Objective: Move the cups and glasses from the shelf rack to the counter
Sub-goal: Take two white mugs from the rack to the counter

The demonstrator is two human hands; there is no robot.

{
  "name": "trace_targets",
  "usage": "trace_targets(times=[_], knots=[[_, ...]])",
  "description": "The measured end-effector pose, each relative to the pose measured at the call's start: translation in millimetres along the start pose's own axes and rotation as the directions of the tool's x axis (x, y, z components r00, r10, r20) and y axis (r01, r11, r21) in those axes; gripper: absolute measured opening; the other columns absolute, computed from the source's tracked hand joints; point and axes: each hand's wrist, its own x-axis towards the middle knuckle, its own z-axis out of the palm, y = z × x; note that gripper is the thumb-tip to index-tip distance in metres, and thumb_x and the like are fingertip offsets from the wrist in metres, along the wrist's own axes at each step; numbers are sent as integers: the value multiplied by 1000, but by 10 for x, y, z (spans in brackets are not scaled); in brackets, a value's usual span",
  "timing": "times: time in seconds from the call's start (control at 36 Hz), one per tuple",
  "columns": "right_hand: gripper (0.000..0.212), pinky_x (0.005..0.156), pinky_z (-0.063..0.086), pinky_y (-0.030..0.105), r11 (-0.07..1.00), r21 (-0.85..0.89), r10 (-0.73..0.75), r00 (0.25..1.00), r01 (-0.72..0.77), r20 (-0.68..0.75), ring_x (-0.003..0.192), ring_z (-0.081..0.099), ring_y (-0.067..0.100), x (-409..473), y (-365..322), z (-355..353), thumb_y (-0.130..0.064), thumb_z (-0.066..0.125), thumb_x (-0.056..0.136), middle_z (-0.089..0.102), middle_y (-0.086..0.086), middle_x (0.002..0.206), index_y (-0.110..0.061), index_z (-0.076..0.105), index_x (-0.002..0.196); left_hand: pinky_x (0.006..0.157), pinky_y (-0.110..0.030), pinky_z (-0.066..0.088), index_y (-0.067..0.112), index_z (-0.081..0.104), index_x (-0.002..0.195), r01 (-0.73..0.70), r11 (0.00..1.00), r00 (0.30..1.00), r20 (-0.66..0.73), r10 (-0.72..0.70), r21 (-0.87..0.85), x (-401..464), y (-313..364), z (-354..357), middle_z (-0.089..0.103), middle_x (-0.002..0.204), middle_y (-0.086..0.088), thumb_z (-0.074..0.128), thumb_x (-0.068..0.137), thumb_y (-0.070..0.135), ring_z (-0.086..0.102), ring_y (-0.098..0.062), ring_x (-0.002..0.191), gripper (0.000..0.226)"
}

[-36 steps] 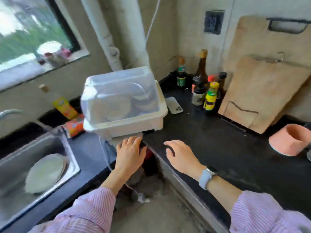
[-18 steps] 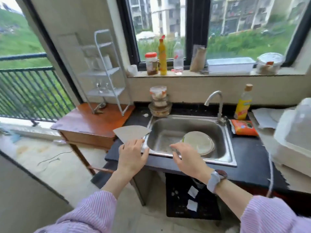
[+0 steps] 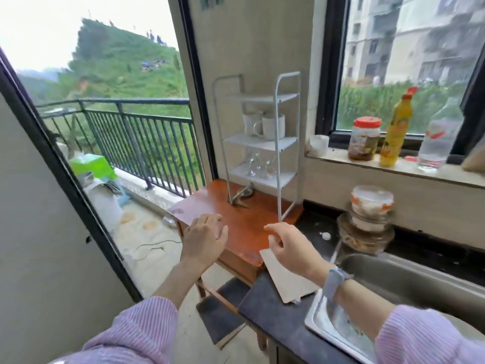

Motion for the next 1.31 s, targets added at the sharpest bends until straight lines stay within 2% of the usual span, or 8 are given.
trace_targets(times=[0.33, 0.44, 0.64, 0.97, 1.06, 1.14, 1.22, 1.31], knots=[[37, 99, 42, 35, 998, 68, 17, 996, -11, -86, 116, 53, 24, 1866, 98, 6, -19, 40, 93, 59, 9, 125, -11, 46, 128, 90, -29, 42, 15, 54, 122, -15, 983, 999, -34, 9, -182, 1734, -353, 163, 56, 122, -6, 50, 91, 24, 54, -21, 111, 32], [41, 100, 34, 27, 995, 95, 31, 992, -19, -125, 121, 47, 21, 2399, 124, 60, -18, 39, 94, 53, 9, 130, -10, 39, 134, 90, -32, 45, 12, 56, 119, -36, 963, 999, -41, 26, -268, 2309, -458, 274, 59, 118, -8, 50, 91, 20, 56, -24, 107, 30], [41, 100, 34, 29, 988, 106, 133, 962, -110, -241, 123, 44, 22, 3290, 245, 165, -16, 40, 93, 48, 10, 134, -7, 40, 133, 87, -26, 43, 8, 59, 116, -77, 892, 997, -44, 64, -446, 3361, -540, 615, 62, 115, -9, 54, 90, 17, 59, -18, 101, 28], [41, 94, 33, 26, 907, 281, 403, 839, -313, -367, 120, 46, 23, 4480, 510, 280, -9, 42, 90, 50, 11, 132, -8, 41, 132, 89, -26, 41, 12, 52, 123, -34, 703, 975, 131, 180, -711, 4721, -558, 1238, 59, 123, -3, 51, 92, 19, 55, -14, 104, 32], [31, 86, 40, 29, 850, 404, 487, 799, -339, -354, 103, 53, 22, 4608, 595, 277, -5, 43, 88, 57, 9, 113, -8, 51, 118, 91, -31, 43, 12, 52, 123, 17, 622, 954, 200, 225, -783, 4912, -461, 1347, 59, 123, -3, 50, 92, 17, 54, -13, 106, 32], [18, 68, 39, 17, 833, 461, 485, 804, -305, -345, 77, 49, 15, 4674, 644, 238, 2, 42, 85, 54, 0, 80, -7, 55, 91, 99, -40, 44, 13, 52, 124, 111, 532, 927, 280, 249, -840, 5022, -320, 1427, 58, 122, -4, 48, 92, 17, 54, -18, 110, 32], [17, 62, 35, 19, 811, 520, 476, 821, -270, -316, 72, 44, 17, 4702, 656, 214, 7, 39, 83, 50, 8, 78, 0, 54, 85, 91, -39, 47, 17, 62, 101, 129, 435, 928, 263, 262, -891, 5071, -198, 1484, 63, 100, -7, 47, 90, 11, 56, -17, 92, 20], [18, 62, 33, 27, 779, 569, 486, 826, -262, -285, 73, 42, 20, 4709, 640, 195, 4, 39, 83, 51, 11, 82, -6, 54, 81, 78, -35, 47, 25, 60, 78, 199, 298, 916, 285, 282, -934, 5075, -132, 1475, 57, 81, -1, 45, 89, 5, 53, -14, 82, 29]])
